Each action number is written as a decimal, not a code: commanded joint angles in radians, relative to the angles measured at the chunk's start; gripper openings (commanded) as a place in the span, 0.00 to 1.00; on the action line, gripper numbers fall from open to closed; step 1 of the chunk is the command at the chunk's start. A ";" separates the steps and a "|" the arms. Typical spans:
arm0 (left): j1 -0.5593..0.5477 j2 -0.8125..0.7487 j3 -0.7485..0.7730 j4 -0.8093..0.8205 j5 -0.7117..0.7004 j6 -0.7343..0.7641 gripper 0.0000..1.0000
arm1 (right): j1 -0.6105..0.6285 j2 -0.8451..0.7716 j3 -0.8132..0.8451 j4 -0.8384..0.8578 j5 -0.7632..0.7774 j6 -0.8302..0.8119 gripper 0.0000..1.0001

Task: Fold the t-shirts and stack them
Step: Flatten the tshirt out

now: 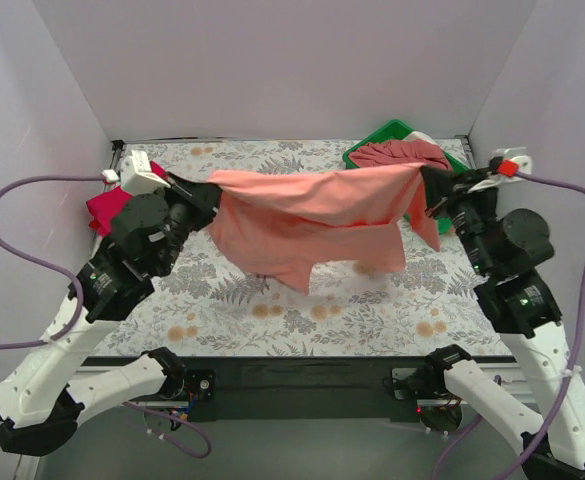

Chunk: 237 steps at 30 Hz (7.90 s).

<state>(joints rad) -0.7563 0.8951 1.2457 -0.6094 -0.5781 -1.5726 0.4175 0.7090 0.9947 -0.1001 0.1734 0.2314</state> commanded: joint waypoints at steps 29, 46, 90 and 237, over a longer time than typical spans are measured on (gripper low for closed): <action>0.011 0.014 0.583 0.131 0.131 0.358 0.00 | -0.016 0.099 0.741 -0.139 -0.325 -0.047 0.01; 0.506 0.674 -0.062 0.094 0.147 0.105 0.86 | -0.040 0.837 0.260 0.017 -0.239 -0.080 0.73; 0.471 0.444 -0.552 0.289 0.684 0.003 0.92 | 0.130 0.860 -0.215 -0.069 -0.068 0.172 0.98; 0.350 0.007 -0.773 0.036 0.235 -0.313 0.00 | -0.249 0.127 -0.662 -0.400 0.167 0.632 0.98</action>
<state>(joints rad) -0.4133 0.8993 0.4808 -0.5892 -0.3336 -1.8980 0.2008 0.7982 0.3626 -0.5144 0.3347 0.8776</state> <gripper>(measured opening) 0.021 0.982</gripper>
